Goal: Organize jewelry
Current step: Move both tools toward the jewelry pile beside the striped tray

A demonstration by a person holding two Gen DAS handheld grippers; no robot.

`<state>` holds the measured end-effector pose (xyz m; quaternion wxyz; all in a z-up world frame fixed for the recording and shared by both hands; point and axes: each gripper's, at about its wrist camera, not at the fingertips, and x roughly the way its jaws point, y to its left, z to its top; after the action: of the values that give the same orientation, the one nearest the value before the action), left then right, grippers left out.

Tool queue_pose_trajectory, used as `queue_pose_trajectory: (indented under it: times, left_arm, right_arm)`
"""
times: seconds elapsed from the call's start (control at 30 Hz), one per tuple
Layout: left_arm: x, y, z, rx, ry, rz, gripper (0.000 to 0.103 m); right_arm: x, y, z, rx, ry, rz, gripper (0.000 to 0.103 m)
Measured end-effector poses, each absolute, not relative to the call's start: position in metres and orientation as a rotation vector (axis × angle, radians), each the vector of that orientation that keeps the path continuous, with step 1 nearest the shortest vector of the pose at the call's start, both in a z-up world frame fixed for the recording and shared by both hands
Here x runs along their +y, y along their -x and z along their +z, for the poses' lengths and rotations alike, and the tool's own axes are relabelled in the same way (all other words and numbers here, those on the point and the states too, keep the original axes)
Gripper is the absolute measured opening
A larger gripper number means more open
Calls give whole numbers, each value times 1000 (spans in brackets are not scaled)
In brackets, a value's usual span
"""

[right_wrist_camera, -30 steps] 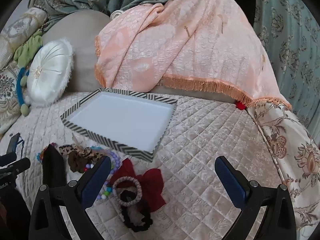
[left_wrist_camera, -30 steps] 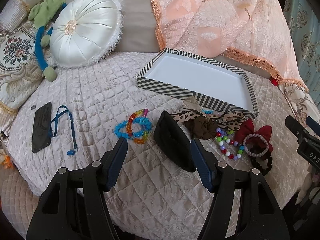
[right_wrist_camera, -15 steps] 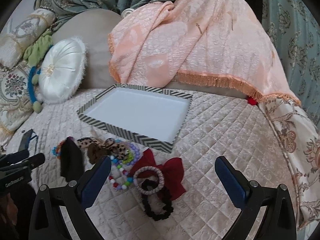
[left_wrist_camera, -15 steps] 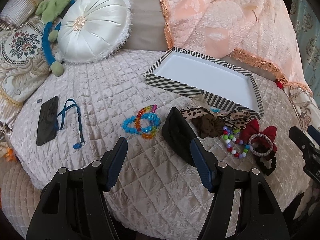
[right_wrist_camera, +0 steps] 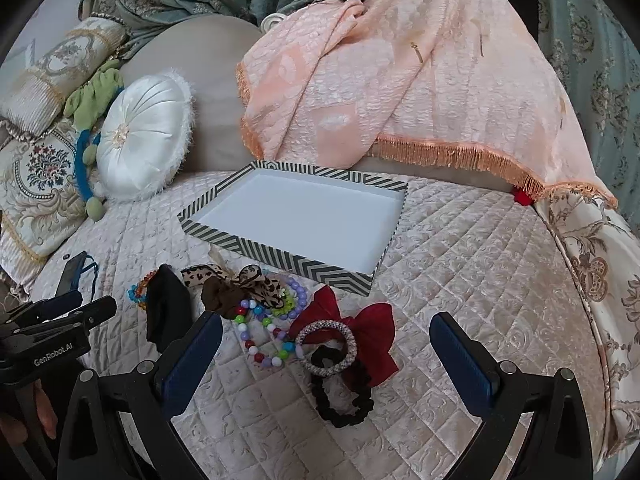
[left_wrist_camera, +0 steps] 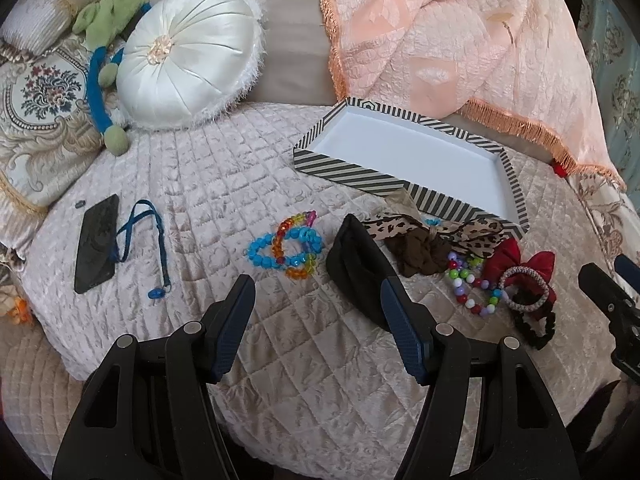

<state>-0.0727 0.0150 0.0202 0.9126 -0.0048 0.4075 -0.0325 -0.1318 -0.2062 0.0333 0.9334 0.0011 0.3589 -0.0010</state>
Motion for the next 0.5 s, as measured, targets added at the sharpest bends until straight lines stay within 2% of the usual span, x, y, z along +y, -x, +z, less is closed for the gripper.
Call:
queue_pose_trajectory:
  times: [0.5]
  left_arm:
    - [39,68,11,897,39,-99,66]
  right_arm:
    - [-214,133,27,761,30,-15,103]
